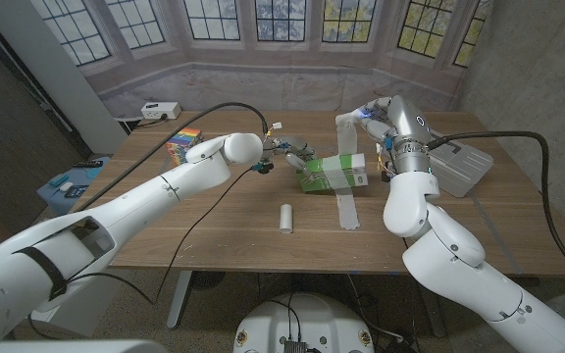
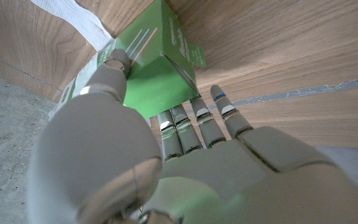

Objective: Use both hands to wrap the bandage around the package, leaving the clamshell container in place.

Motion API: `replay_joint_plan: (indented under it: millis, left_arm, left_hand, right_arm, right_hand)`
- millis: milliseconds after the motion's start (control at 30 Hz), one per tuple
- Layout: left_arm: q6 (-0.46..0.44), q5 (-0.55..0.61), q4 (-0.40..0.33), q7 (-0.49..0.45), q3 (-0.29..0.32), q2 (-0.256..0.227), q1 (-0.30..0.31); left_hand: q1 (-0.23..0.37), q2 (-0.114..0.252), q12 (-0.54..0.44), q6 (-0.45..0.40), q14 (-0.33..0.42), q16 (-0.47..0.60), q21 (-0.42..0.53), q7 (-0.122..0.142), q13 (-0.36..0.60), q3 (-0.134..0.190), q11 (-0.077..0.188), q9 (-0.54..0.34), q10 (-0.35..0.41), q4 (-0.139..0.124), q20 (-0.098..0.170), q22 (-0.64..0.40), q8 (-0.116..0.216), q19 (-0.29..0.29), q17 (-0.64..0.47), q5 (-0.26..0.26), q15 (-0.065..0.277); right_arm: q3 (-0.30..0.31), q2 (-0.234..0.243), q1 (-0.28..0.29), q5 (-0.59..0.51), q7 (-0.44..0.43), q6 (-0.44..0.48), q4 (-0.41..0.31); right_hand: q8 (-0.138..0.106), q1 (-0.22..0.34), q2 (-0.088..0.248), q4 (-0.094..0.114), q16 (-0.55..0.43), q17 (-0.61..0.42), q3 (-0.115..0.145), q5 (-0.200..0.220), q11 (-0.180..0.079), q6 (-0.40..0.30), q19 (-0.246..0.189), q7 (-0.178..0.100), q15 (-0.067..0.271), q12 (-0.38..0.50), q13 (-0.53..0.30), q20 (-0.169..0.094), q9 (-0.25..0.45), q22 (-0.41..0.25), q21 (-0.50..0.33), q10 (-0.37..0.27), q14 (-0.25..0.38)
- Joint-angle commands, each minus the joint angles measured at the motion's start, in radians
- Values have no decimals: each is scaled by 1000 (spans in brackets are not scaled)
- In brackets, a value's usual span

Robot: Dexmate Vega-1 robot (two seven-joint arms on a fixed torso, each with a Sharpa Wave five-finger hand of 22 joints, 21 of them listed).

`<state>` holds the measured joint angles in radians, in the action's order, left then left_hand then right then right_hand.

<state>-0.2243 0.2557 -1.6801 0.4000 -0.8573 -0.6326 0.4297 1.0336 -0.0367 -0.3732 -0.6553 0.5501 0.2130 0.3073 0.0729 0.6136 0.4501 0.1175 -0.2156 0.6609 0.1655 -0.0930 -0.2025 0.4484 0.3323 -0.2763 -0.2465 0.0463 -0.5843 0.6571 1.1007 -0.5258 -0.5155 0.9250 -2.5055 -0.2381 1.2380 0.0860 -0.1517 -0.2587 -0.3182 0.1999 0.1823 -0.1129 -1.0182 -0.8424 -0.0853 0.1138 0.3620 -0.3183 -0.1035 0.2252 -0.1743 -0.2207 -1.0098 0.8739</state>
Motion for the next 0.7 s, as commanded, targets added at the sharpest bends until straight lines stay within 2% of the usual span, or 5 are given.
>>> replay_joint_plan:
  millis: [33,700]
  left_arm:
    - [-5,1,10,-38,-1,9,1]
    - [55,-5,96,-46,-9,31,-39]
  left_hand:
    - [-74,89,-3,-86,7,9,4,-75,4,12,-2,-11,3,-9,-8,-2,122,8,-5,-2,1]
    - [-74,87,-5,-91,8,8,4,-75,3,11,-1,-12,5,-9,-9,-2,122,8,-5,-3,-1]
  right_arm:
    - [-13,-30,25,12,-21,-12,-20]
    - [-110,-92,39,-38,-55,51,-54]
  right_hand:
    - [-1,-5,2,1,1,-2,-3,7,6,-1,-2,4,113,-1,-5,-3,3,-4,6,-4,9]
    - [1,-6,4,0,2,-4,-3,7,9,1,-1,7,113,-3,-4,-2,2,-4,7,-3,7]
